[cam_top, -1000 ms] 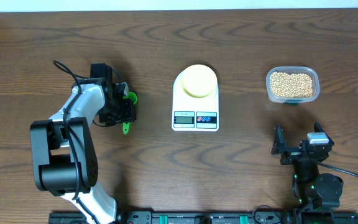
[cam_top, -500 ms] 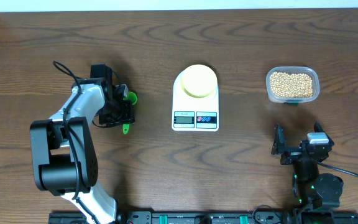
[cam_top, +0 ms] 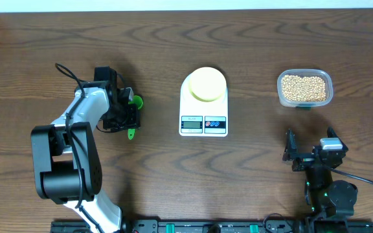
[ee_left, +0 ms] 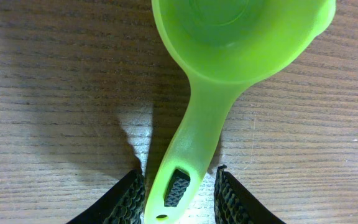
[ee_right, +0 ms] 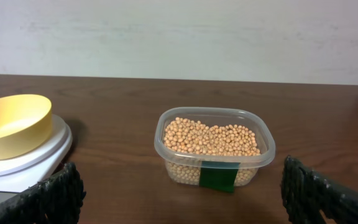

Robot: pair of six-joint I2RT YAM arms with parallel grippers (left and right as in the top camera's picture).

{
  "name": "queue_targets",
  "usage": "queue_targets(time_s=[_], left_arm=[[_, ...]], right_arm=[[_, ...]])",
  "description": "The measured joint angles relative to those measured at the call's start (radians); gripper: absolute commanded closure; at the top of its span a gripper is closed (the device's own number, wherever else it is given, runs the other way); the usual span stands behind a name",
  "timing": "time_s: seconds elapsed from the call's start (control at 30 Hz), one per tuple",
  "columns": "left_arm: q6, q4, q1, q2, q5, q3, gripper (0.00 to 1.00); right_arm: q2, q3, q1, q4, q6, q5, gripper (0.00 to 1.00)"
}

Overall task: Scoop item into bowl and weigh 50g on scale
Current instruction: 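Lower the left gripper and close it on the green scoop handle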

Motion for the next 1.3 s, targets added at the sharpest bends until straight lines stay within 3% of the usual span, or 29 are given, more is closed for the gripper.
queue_targets(time_s=[0.2,0.77,0.87,1.3], left_arm=[[-0.002,0.002,0.000,0.000,-0.003,-0.001,0.69],[-0.004,0.006,0.000,-0.001,-0.015,-0.001,0.74],[-0.010,0.005,0.000,-0.007,-0.014,-0.001,0.79],[-0.023,-0.022,0.000,-0.087,-0.001,-0.001,0.79]], right_arm=[[0.000,0.000,0.000,0.000,0.000,0.000,0.01],[0.000,0.000,0.000,0.000,0.000,0.000,0.01],[0.000,0.000,0.000,0.000,0.000,0.000,0.01],[0.000,0.000,0.000,0.000,0.000,0.000,0.01]])
